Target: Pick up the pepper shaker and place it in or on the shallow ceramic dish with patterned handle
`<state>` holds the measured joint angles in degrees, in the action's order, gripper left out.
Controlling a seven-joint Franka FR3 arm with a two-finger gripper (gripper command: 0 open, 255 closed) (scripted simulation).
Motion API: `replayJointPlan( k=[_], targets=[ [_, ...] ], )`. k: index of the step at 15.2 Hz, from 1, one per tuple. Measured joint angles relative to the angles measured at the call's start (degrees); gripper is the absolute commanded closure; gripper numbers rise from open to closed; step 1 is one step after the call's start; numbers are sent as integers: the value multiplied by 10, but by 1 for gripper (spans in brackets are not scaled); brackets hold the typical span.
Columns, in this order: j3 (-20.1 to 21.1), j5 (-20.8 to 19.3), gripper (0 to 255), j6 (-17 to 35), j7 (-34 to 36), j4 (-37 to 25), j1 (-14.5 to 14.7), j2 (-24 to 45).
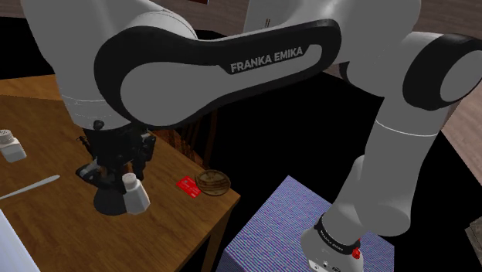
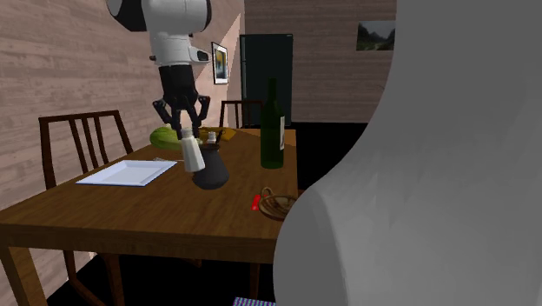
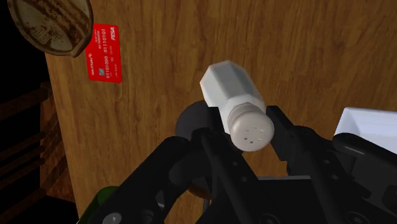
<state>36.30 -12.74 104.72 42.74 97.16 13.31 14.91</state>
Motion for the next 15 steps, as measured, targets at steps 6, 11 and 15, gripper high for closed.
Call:
replayJointPlan(
  k=[6,11,15],
  targets=[
    [2,12,255,-28,-12,-14,-6,-19],
    [-14,68,255,-9,-87,80,-59,-119],
    [-42,114,255,-10,-158,149,-86,-208]
  ],
)
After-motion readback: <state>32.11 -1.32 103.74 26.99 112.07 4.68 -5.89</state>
